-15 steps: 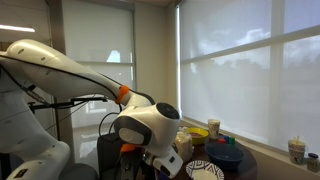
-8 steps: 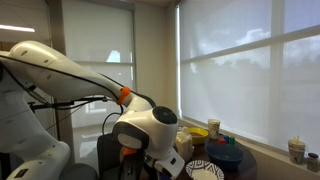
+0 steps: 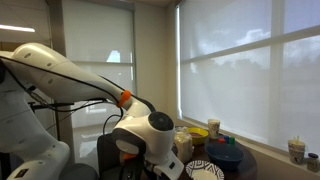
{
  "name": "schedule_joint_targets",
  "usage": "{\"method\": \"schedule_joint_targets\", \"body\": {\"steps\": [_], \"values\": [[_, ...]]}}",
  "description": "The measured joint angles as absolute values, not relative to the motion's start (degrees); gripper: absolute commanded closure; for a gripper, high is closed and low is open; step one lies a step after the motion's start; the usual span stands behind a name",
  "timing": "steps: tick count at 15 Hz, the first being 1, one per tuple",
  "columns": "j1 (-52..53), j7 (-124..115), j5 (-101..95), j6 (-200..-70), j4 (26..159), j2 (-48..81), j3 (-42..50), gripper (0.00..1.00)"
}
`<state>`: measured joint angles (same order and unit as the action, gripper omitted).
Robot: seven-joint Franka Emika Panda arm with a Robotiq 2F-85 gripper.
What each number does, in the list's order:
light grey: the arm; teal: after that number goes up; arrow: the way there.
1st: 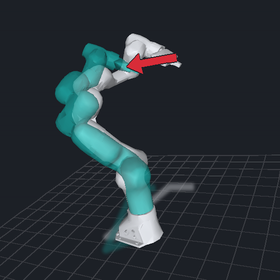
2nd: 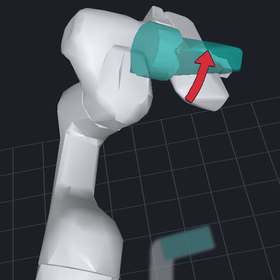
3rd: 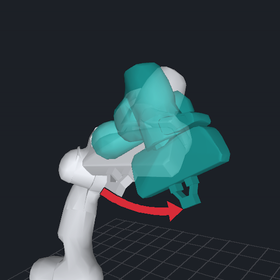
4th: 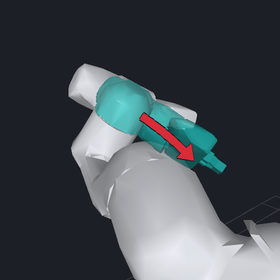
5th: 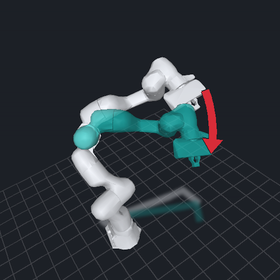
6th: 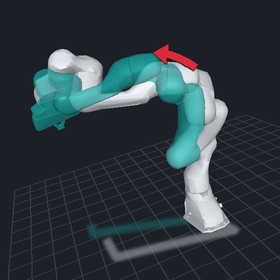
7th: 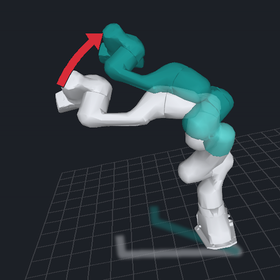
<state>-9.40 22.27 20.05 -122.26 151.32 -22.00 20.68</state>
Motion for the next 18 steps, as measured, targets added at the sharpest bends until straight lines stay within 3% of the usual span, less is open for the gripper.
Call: {"method": "schedule_joint_targets", "body": {"steps": [18], "values": [[-10.7,21.7,20.4,-122.3,151.1,-20.3,20.8,0.00]]}}
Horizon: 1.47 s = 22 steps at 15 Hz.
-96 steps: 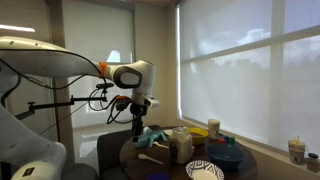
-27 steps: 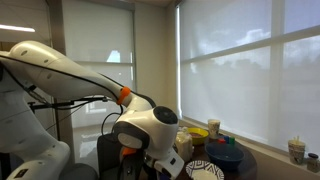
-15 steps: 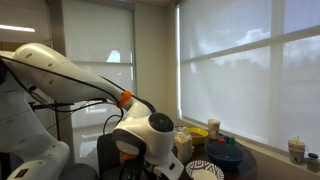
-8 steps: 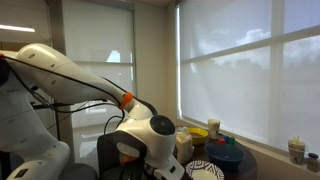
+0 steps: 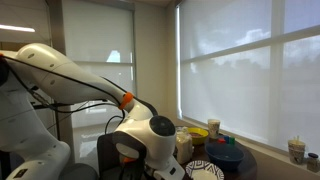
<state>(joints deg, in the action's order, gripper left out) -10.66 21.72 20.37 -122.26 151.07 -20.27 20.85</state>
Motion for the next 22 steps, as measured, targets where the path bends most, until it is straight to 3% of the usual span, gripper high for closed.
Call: {"method": "schedule_joint_targets", "body": {"steps": [22], "values": [[-12.7,17.5,20.9,-116.5,147.4,-20.2,22.8,0.00]]}}
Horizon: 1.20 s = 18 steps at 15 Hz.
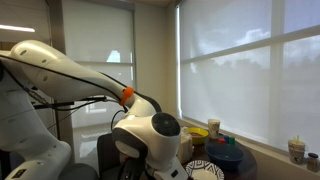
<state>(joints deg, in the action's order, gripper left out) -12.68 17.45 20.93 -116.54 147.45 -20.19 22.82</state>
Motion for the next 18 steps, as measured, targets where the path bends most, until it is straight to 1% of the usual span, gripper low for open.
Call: {"method": "schedule_joint_targets", "body": {"steps": [8,9,10,16,18], "values": [[-12.7,17.7,21.8,-116.1,147.4,-19.2,23.6,0.00],[-12.7,17.9,22.2,-116.1,147.3,-19.1,23.7,0.07],[-12.7,18.1,22.6,-116.1,147.3,-18.9,23.9,0.26],[-12.7,19.1,24.7,-115.9,147.0,-17.8,24.3,0.70],[-12.7,19.3,25.4,-115.0,146.4,-17.7,24.3,0.81]]}}
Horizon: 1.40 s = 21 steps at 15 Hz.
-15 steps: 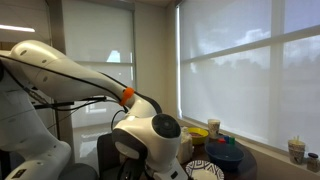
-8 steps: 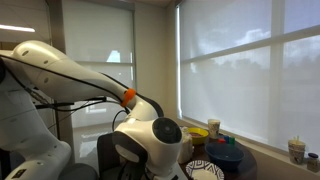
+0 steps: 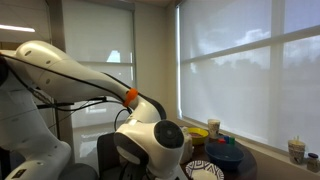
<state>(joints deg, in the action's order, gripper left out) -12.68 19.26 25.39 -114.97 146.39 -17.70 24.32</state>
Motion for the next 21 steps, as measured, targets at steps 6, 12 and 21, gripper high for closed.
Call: {"method": "schedule_joint_targets", "body": {"steps": [6,12,21], "values": [[-12.8,20.0,26.7,-111.7,143.9,-17.7,24.9,0.95],[-12.7,20.4,27.0,-109.7,141.8,-18.2,24.1,0.95],[-11.6,20.7,22.1,-109.7,138.5,-18.6,17.6,0.95]]}}
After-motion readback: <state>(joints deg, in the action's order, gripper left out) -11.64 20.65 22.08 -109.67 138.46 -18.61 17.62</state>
